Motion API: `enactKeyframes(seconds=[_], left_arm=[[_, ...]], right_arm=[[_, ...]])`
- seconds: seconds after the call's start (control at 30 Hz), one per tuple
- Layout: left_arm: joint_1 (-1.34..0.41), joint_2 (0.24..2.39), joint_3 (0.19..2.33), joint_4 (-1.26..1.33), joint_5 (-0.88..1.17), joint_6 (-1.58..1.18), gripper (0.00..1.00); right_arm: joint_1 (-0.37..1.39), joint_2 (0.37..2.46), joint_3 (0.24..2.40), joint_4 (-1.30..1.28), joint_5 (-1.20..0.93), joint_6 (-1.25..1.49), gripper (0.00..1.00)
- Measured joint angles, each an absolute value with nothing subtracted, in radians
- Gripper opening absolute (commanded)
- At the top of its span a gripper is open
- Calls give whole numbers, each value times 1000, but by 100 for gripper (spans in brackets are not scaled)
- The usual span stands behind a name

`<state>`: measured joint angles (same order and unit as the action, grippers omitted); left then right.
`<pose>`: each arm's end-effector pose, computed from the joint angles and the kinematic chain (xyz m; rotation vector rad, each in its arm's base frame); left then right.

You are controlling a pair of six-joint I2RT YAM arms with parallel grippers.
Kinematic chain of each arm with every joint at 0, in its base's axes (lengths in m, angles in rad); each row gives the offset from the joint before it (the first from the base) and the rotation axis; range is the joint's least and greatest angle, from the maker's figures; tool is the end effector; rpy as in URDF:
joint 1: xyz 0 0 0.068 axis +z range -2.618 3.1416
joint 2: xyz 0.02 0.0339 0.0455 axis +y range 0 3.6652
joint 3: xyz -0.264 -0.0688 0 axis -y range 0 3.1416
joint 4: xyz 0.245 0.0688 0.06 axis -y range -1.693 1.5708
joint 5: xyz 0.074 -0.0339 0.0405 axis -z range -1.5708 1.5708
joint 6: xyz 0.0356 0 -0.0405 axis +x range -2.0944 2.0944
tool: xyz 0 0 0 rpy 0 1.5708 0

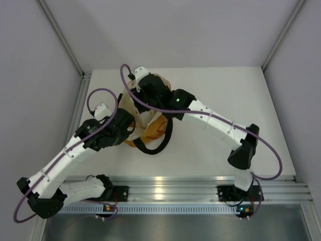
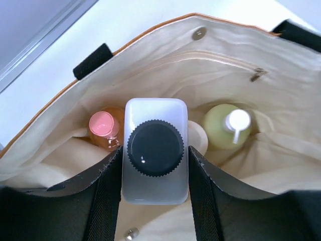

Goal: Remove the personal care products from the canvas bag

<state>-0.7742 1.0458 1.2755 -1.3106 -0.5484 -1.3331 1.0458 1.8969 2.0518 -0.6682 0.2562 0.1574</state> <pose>0.1286 -0.0998 0.3641 -0.8332 2.2852 -0.1898 0.2243 0.3692 0.4074 -0.7576 1.9585 0.4700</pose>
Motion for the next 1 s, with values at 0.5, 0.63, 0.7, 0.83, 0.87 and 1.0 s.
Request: enactKeyframes(seconds=[0.5,0.63,0.7,0.83,0.87,1.0], left_arm=[[-774,1058,1275,-1311,-555,-1356,0],[-774,1056,1275,-1311,-555,-1363,0],[-774,1055,1275,-1311,-555,-1364,0],[-774,1055,1275,-1310,-555,-1364,0],[-774,1055,1275,-1310,-555,-1364,0],[-774,1055,1275,-1310,-554,-1364,0]], right_arm=[[1047,1767,2220,-784,368,87,0],[1047,1702,2228,-796,416,75,0],[1047,1669,2228,-802,450,67,0],[1022,1611,2224,-816,501,51,0],[1007,1593,2217,-815,505,52,0],[893,1506,2135,-813,501,66,0]])
